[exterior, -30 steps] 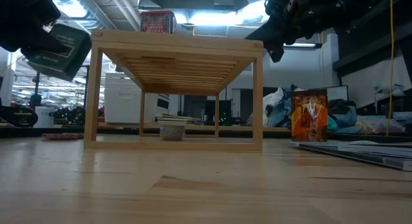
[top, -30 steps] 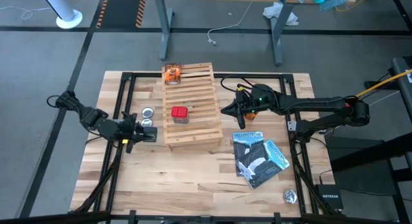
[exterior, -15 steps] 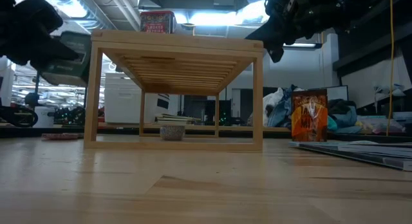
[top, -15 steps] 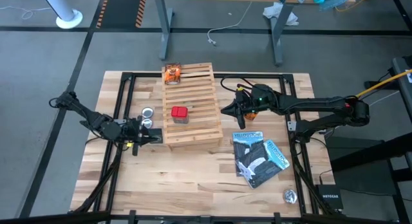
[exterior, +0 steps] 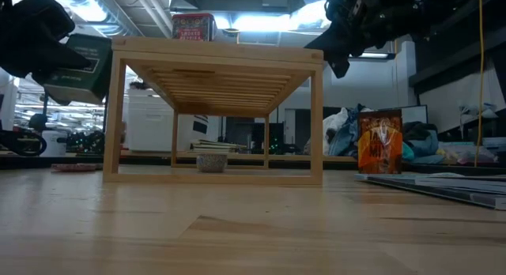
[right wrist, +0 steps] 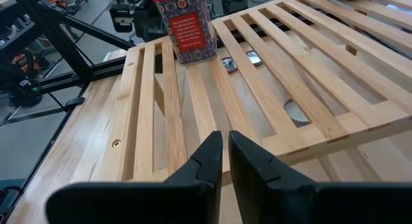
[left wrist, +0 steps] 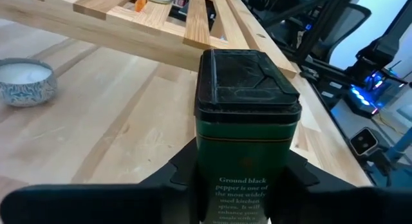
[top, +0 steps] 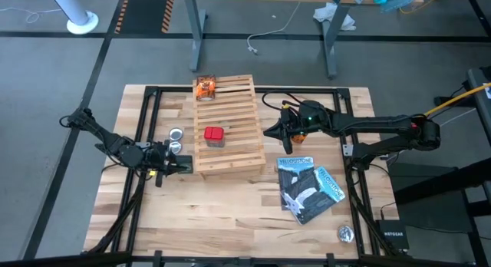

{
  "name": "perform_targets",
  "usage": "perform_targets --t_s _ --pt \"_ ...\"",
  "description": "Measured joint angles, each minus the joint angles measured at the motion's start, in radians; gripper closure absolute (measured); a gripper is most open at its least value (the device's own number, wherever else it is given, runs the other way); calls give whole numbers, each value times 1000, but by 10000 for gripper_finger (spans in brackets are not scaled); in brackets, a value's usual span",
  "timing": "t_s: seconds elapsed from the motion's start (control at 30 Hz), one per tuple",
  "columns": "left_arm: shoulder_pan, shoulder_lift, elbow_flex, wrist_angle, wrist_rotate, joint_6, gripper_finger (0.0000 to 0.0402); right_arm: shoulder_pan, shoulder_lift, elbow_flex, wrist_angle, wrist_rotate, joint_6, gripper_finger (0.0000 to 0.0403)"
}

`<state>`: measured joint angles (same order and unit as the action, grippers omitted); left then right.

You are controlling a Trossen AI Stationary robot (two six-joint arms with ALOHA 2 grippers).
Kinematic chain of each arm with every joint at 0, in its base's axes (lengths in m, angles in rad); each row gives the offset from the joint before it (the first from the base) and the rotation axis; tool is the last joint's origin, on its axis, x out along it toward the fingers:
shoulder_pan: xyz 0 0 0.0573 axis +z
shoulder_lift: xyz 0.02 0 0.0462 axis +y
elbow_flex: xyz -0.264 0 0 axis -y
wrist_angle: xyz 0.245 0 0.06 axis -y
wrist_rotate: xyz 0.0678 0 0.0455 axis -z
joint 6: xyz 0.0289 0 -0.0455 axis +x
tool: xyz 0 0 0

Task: Shelf spices
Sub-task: Remove the black seasoning can from the shelf

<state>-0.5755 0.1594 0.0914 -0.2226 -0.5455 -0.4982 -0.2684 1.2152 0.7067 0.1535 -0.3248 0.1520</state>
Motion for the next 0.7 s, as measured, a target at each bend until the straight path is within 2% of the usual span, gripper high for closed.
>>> perform_targets --t_s 0.43,0.7 --pt "0 5 0 -7 3 -8 290 0 0 0 1 0 0 370" --pt "0 78 0 -9 3 -85 300 0 0 0 1 0 0 370"
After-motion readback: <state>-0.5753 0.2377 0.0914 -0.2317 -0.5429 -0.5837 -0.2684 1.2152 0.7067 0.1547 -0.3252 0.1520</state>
